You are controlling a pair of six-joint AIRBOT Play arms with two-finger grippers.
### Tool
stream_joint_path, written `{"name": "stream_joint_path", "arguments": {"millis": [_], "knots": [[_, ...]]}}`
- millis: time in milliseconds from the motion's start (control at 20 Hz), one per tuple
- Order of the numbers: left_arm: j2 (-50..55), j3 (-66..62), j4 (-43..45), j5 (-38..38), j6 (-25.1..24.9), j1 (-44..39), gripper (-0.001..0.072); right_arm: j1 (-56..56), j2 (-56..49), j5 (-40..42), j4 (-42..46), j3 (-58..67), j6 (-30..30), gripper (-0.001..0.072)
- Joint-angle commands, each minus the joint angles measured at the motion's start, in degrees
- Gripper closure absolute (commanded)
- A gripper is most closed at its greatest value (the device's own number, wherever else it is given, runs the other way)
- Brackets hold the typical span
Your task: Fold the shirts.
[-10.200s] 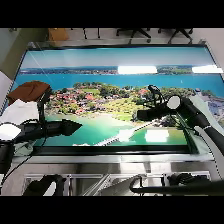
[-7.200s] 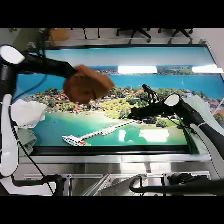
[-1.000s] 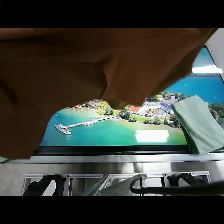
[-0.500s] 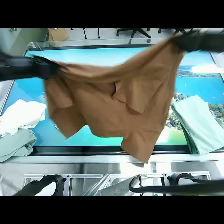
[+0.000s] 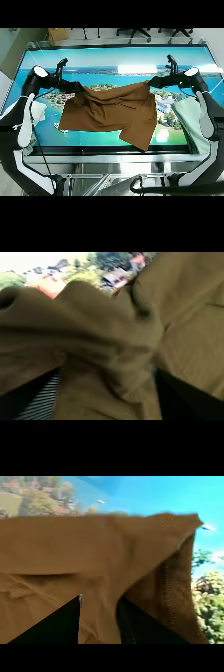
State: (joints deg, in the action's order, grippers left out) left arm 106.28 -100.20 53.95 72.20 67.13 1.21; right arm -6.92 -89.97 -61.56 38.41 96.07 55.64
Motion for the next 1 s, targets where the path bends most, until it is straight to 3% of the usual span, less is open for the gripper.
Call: {"name": "stream_joint_path", "arguments": {"millis": [0,150,300,600,950], "knots": [[4.31,-9.75,0.09,9.94,5.03,4.22,0.0045,-1.49,0.59,-1.22,2.16,0.0,1.64,0.0417],[-0.26,-10.21,0.28,17.97,6.1,9.81,0.0045,-5.2,6.95,-9.16,10.71,-0.33,8.04,0.0409],[-8.52,2.21,5.44,20.11,5.25,15.15,0.0045,-7.63,14.05,-13.07,17.0,-7.41,10.86,0.0412],[-18.93,33.07,7.65,9.55,0.76,23.91,0.0044,-12.63,24.65,-10.73,17.29,-29.38,10.82,0.041],[-16.7,40.19,7.3,-1.81,-3.13,21.11,0.0044,-11.45,24.87,-8.72,15.78,-38.21,10.45,0.0405]]}}
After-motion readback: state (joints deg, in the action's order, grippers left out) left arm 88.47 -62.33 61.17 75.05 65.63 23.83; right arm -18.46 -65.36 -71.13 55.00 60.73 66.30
